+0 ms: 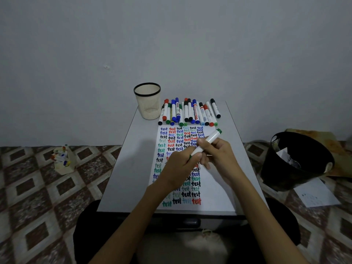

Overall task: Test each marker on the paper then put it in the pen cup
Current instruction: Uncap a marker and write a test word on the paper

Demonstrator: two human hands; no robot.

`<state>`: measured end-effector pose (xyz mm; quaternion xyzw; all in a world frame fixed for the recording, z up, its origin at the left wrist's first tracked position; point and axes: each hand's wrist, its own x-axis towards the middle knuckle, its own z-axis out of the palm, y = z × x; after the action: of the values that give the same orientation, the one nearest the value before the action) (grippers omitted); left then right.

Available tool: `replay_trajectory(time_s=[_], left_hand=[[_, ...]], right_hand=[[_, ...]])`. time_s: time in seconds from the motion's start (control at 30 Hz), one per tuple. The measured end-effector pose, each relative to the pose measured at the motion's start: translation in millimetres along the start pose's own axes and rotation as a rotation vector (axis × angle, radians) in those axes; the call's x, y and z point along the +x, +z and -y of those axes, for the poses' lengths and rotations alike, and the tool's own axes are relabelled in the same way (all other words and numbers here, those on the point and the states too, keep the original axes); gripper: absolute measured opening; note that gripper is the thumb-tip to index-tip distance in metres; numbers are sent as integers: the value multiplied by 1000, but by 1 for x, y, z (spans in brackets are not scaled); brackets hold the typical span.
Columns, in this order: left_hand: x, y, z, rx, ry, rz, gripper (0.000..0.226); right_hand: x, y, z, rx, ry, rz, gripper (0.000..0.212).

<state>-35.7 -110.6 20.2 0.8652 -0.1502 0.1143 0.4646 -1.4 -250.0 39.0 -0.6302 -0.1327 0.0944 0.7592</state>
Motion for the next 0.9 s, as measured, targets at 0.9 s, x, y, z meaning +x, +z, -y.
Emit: replay_trajectory(time_s=[0.9], left_hand=[[-30,-39,78,468,34,-31,36]], right_hand=[[16,-20,-35,-10,-15,-170,34]])
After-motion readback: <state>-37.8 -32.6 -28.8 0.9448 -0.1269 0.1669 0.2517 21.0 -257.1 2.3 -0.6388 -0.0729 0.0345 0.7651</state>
